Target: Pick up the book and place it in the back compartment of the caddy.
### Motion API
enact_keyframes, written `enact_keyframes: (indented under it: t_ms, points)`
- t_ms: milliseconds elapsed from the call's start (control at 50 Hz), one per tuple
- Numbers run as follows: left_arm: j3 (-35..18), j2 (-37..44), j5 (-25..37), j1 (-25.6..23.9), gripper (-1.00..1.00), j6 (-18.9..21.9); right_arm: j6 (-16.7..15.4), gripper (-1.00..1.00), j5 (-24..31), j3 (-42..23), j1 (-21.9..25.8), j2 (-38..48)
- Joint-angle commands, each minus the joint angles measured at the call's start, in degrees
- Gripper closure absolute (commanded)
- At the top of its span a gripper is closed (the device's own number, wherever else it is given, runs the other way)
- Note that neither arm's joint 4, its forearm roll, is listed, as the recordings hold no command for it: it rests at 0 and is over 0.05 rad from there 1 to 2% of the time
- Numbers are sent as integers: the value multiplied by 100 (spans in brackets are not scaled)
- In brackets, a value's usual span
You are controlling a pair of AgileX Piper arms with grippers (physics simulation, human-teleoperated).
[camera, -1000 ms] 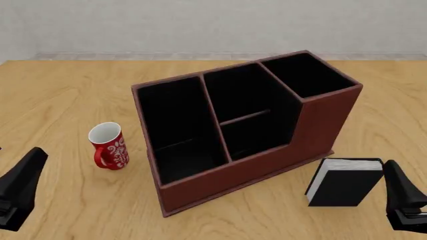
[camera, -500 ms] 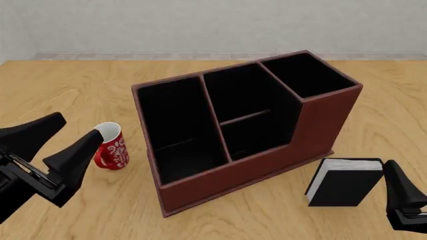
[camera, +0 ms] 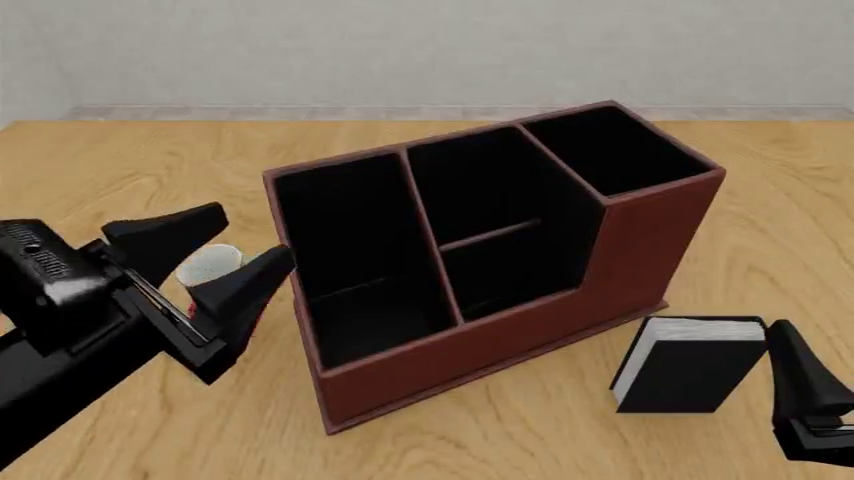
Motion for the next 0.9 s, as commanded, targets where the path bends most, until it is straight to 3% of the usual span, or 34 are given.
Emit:
enact_keyframes:
  t_ms: [20,220,900]
  points:
    - [-355,744,-220,-462,-100,40,-2,-100,24,-3,1,-23]
    - [-766,1187,-140,-784,-100,-6,31,-100,-71,14,-1,83]
    - [-1209,2463,-735,-1521,-100,45,2,-100,-32,2,4,30]
